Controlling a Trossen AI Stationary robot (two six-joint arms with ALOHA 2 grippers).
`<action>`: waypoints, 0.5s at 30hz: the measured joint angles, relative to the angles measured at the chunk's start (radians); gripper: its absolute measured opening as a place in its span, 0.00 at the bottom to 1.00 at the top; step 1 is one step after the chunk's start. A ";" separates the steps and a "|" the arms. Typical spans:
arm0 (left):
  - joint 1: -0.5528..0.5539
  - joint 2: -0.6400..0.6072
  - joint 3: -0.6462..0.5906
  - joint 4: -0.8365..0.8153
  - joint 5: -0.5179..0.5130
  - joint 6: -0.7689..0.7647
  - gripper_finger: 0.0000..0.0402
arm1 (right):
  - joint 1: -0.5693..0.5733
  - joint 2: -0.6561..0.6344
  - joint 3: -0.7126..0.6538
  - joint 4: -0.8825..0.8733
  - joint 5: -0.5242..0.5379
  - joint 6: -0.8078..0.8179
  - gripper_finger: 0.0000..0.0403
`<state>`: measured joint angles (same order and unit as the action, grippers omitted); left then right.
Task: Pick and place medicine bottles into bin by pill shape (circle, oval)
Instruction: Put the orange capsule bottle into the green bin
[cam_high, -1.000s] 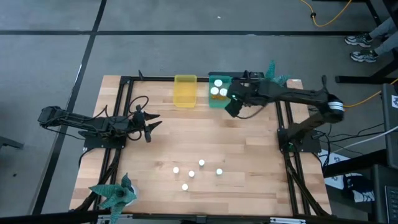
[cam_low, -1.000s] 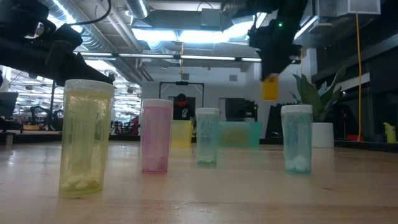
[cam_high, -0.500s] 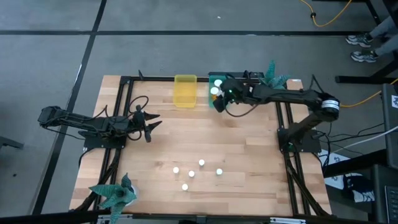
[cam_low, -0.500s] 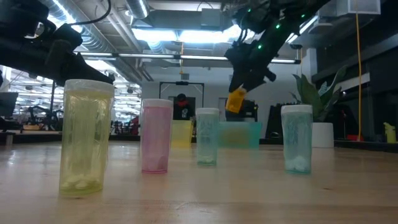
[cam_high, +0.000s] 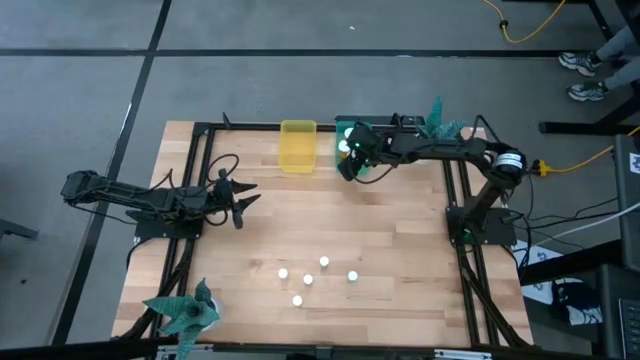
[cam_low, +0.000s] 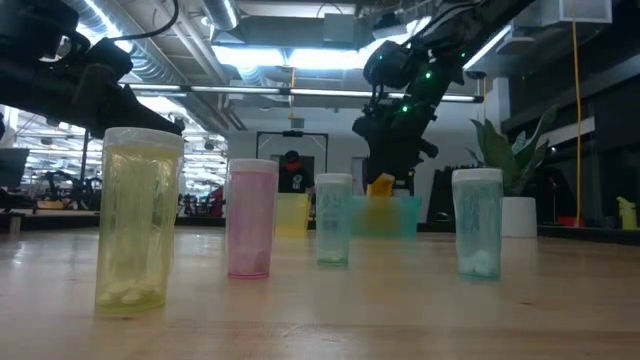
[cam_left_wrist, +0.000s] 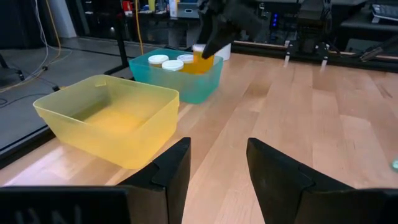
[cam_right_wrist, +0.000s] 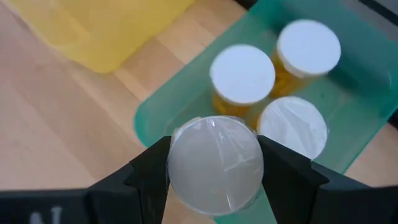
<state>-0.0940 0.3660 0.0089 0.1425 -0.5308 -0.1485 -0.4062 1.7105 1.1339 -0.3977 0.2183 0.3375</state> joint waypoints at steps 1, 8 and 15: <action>0.000 0.000 0.000 0.000 0.000 0.000 0.37 | -0.002 0.007 0.000 0.000 0.009 0.004 0.53; 0.000 0.000 0.000 0.000 0.000 0.000 0.37 | -0.010 0.031 0.000 -0.019 0.023 0.027 0.53; 0.000 0.000 0.000 0.000 0.000 -0.001 0.37 | -0.013 0.066 0.000 -0.065 0.045 0.050 0.53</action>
<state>-0.0940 0.3663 0.0090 0.1425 -0.5305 -0.1490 -0.4191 1.7761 1.1339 -0.4626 0.2633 0.3876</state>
